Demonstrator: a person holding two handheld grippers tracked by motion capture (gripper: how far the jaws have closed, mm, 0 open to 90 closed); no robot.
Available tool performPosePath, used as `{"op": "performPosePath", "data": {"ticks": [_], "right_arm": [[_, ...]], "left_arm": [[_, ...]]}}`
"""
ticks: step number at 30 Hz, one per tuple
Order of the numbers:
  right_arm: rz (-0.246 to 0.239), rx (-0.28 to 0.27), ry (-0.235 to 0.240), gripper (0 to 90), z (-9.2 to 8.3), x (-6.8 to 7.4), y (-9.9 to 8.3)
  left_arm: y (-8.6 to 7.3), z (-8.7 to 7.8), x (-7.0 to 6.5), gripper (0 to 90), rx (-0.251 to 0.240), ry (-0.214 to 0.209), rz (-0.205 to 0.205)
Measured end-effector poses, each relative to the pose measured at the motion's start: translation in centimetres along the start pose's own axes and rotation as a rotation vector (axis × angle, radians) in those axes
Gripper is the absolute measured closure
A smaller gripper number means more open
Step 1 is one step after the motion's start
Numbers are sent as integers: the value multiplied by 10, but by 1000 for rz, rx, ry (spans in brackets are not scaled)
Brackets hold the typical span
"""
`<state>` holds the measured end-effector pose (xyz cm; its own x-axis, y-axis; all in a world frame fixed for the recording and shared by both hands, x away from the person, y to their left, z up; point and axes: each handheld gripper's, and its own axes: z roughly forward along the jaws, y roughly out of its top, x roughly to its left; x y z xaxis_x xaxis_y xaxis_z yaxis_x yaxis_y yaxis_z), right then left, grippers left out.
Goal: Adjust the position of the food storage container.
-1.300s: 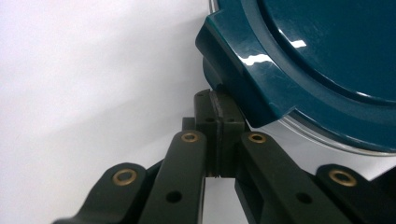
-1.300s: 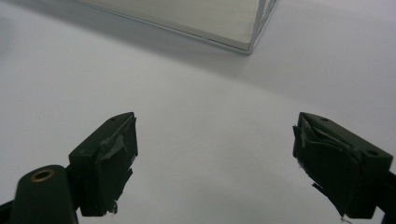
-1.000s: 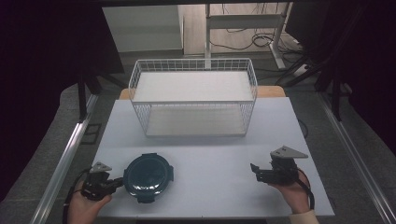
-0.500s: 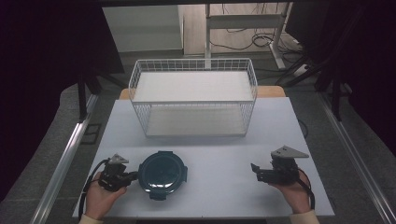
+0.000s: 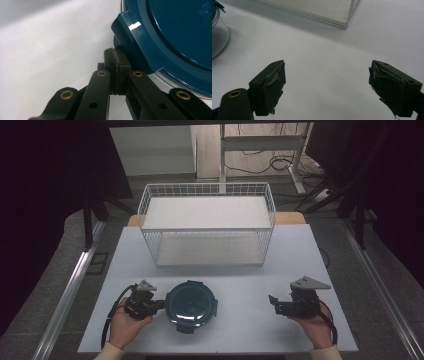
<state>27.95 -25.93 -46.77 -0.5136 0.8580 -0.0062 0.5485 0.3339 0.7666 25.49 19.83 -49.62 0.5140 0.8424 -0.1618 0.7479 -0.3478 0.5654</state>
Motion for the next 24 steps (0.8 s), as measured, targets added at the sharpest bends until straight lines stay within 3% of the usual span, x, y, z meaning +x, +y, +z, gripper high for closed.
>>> {"op": "performPosePath", "data": {"ticks": [7, 24], "right_arm": [[2, -2, 0, 135, -1, 0, 0], [6, -8, 2, 135, -3, -1, 0]], "left_arm": [[7, 11, -13, 900, 32, -39, 25], [22, 25, -42, 900, 51, -92, 75]]}}
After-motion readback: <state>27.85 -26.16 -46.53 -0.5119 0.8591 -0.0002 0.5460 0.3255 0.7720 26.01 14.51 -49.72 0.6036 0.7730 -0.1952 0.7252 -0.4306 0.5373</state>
